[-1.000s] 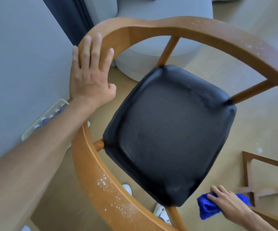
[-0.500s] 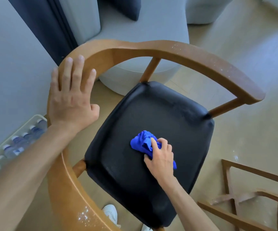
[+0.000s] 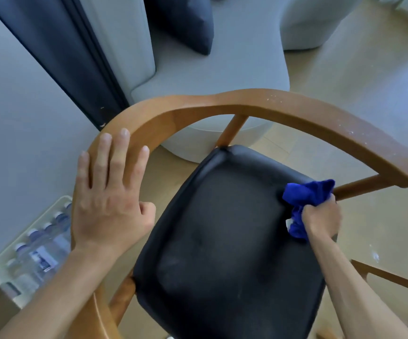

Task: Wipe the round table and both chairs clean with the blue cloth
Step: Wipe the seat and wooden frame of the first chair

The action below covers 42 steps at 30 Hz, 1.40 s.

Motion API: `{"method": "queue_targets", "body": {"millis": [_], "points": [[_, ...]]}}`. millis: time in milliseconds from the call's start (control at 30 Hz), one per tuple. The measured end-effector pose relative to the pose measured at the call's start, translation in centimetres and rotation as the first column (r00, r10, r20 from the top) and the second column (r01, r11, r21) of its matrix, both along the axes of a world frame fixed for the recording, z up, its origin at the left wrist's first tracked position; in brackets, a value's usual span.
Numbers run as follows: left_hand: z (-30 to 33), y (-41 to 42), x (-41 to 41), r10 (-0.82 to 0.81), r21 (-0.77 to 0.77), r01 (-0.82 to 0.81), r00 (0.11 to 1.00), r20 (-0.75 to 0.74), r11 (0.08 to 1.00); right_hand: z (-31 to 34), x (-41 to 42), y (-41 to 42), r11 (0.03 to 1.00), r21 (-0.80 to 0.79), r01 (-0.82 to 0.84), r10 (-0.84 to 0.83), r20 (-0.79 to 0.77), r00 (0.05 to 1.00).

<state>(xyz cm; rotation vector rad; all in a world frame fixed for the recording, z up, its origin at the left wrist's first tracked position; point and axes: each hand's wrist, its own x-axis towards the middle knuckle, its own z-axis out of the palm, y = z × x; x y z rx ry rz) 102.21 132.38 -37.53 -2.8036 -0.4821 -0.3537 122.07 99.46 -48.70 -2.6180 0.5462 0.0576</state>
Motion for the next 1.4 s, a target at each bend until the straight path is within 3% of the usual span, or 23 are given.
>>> {"method": "queue_targets", "body": {"millis": [67, 133, 200, 300, 367, 500, 533, 600, 633, 700, 767, 800, 867, 933, 967, 1033, 1100, 1233, 1300, 1400], "points": [[-0.2, 0.0, -0.1, -0.003, 0.012, 0.003, 1.000, 0.012, 1.000, -0.3, 1.8, 4.3, 0.999, 0.012, -0.052, 0.052, -0.003, 0.999], [-0.5, 0.1, 0.0, -0.006, 0.029, 0.006, 1.000, 0.023, 1.000, -0.4, 1.1, 10.8, 0.964, -0.014, -0.267, 0.266, -0.049, 0.963], [-0.5, 0.2, 0.0, -0.004, 0.033, 0.004, 1.000, 0.020, 0.999, -0.6, -3.5, 17.1, 0.825, -0.096, -0.556, 0.554, -0.051, 0.831], [-0.3, 0.1, -0.2, 0.009, 0.029, -0.009, 1.000, 0.008, 1.000, -0.4, -13.7, 20.1, 0.427, -0.195, -0.883, 0.897, -0.031, 0.441], [-0.2, 0.1, -0.2, 0.014, 0.025, -0.014, 1.000, 0.003, 1.000, -0.6, -19.0, 17.8, 0.193, -0.125, -0.973, 0.973, -0.107, 0.207], [-0.1, 0.1, -0.2, 0.019, 0.009, -0.019, 1.000, -0.020, 1.000, -1.9, -24.3, 9.3, -0.331, -0.055, -0.942, 0.929, -0.191, -0.316], [-0.1, 0.1, -0.2, 0.019, 0.007, -0.019, 1.000, -0.022, 1.000, -2.1, -24.0, 7.0, -0.439, -0.101, -0.893, 0.888, -0.200, -0.414], [-0.2, 0.0, -0.1, 0.017, 0.008, -0.017, 1.000, -0.022, 1.000, -1.6, -20.7, 3.0, -0.532, -0.200, -0.823, 0.845, -0.183, -0.502], [-0.2, 0.1, -0.2, 0.019, 0.008, -0.019, 1.000, -0.021, 1.000, -1.2, -17.9, 1.4, -0.503, -0.239, -0.831, 0.864, -0.138, -0.484], [-0.3, 0.1, -0.1, 0.013, 0.003, -0.013, 1.000, -0.012, 1.000, -0.5, -11.0, -1.8, -0.276, -0.284, -0.918, 0.961, -0.059, -0.270], [-0.3, 0.1, -0.2, 0.009, 0.007, -0.009, 1.000, -0.006, 1.000, 0.1, -4.6, -5.0, 0.134, -0.290, -0.947, 0.984, -0.075, 0.162], [-0.3, 0.0, -0.2, 0.012, 0.010, -0.012, 1.000, -0.001, 1.000, 0.6, -2.4, -6.0, 0.338, -0.287, -0.896, 0.914, -0.129, 0.386], [-0.3, 0.0, -0.1, 0.009, 0.013, -0.009, 1.000, -0.001, 1.000, 0.5, -0.4, -6.8, 0.639, -0.301, -0.708, 0.702, -0.148, 0.696], [-0.4, 0.1, -0.1, 0.007, 0.014, -0.007, 1.000, -0.006, 1.000, 0.3, -1.4, -5.2, 0.811, -0.263, -0.522, 0.506, -0.133, 0.852], [-0.4, 0.2, -0.2, 0.010, 0.015, -0.010, 1.000, -0.008, 1.000, 0.2, -2.9, -4.0, 0.840, -0.251, -0.481, 0.466, -0.122, 0.877], [-0.4, 0.1, -0.3, 0.018, 0.017, -0.018, 1.000, -0.016, 1.000, -0.2, -8.0, -1.8, 0.816, -0.213, -0.538, 0.538, -0.062, 0.841], [0.0, 0.0, -0.3, 0.035, 0.012, -0.035, 0.998, -0.049, 0.999, 0.0, -14.9, -0.2, 0.692, -0.112, -0.713, 0.715, -0.034, 0.699], [1.2, -0.4, -0.3, 0.055, -0.036, -0.061, 0.986, -0.160, 0.997, 1.7, -23.2, 0.3, 0.346, 0.012, -0.938, 0.927, -0.163, 0.339], [1.6, -0.5, -0.2, 0.067, -0.042, -0.076, 0.979, -0.192, 0.996, 2.6, -22.8, -0.5, 0.145, 0.051, -0.988, 0.964, -0.231, 0.130], [1.8, -0.4, -0.2, 0.071, -0.053, -0.083, 0.976, -0.207, 0.995, 3.6, -20.2, -2.9, -0.192, -0.022, -0.981, 0.923, -0.344, -0.173]]}}
